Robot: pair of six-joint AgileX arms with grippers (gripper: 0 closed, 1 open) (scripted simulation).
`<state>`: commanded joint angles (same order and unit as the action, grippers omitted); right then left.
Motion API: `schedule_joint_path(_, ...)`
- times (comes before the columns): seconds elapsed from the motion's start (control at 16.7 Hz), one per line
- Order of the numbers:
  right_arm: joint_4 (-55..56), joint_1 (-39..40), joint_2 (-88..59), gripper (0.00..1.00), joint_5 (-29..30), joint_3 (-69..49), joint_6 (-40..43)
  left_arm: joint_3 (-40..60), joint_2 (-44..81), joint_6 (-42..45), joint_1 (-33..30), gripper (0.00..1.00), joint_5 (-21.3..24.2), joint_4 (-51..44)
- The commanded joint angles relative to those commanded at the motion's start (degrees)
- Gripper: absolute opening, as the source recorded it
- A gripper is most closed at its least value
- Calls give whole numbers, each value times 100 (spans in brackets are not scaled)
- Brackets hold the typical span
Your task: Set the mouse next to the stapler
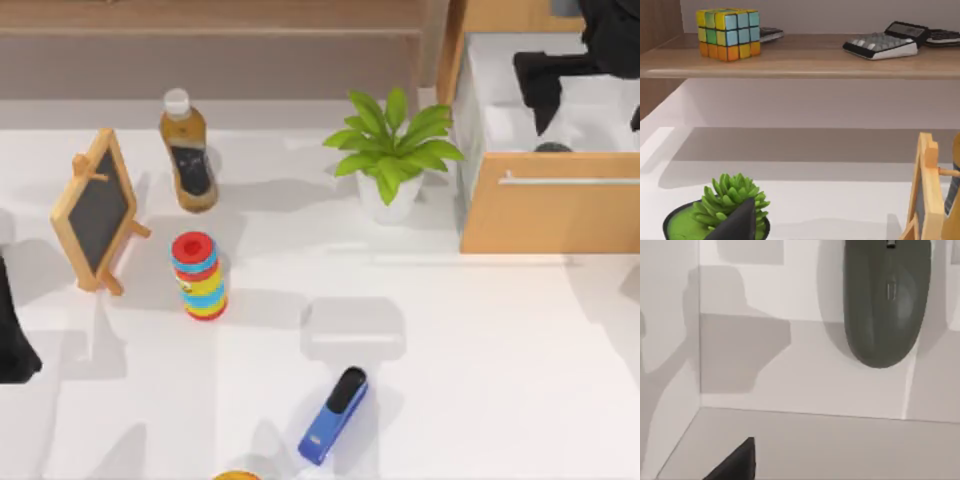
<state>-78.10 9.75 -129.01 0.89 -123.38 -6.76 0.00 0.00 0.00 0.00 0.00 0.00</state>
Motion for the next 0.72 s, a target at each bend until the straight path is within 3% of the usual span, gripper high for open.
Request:
schedule_joint_path(0.36, -665, 215, 690, 100, -4, 27, -159, 0, 0, 0, 0, 100, 0, 0)
schedule_joint_path(0.72, 232, -39, 24, 100, 15, 212, 16, 0, 0, 0, 0, 100, 0, 0)
